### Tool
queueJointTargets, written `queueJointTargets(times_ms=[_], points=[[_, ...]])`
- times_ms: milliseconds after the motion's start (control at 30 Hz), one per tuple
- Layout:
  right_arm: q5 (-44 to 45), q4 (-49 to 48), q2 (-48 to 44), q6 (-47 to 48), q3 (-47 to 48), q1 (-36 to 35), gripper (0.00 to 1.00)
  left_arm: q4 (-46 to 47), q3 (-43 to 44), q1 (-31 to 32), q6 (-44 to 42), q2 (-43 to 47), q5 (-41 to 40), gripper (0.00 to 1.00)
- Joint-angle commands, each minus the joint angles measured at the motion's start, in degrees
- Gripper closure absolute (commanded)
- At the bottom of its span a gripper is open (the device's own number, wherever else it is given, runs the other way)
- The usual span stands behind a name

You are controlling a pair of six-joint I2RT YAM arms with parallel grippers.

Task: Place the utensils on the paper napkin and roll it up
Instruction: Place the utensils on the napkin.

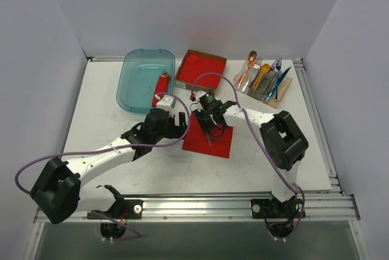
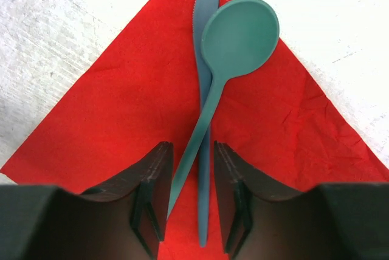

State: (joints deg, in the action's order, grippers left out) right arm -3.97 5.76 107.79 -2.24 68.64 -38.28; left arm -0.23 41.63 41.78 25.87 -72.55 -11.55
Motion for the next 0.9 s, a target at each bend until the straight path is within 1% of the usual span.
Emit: queueJointTargets(times_ms=[0,100,233,433,567,867], points=[[-0.34,1.89,0.67,1.18,1.85,-0.48,0.7,0.84,1.09,-0.21,-0.29,1.01,-0.05,0.06],[-0.34,1.97,0.67,1.36,1.85,-0.48,0.76,0.84,1.09,-0.21,-0.29,1.01,-0.05,0.06],[-0.34,2.33,1.02,1.45,2.02,-0.57,0.78,0.84,1.18,-0.21,-0.38,1.1,-0.23,0.06],[0.19,2.5,1.73,1.45,2.2,-0.65,0.74,0.84,1.18,-0.21,-0.38,1.1,-0.23,0.06],[0.19,2.42,1.2,1.36,2.2,-0.83,0.82,0.84,1.18,-0.21,-0.38,1.01,-0.14,0.06],[1.24,3.29,-1.26,1.45,2.64,-0.74,0.88,1.02,1.18,-0.21,-0.38,0.75,0.04,0.06]])
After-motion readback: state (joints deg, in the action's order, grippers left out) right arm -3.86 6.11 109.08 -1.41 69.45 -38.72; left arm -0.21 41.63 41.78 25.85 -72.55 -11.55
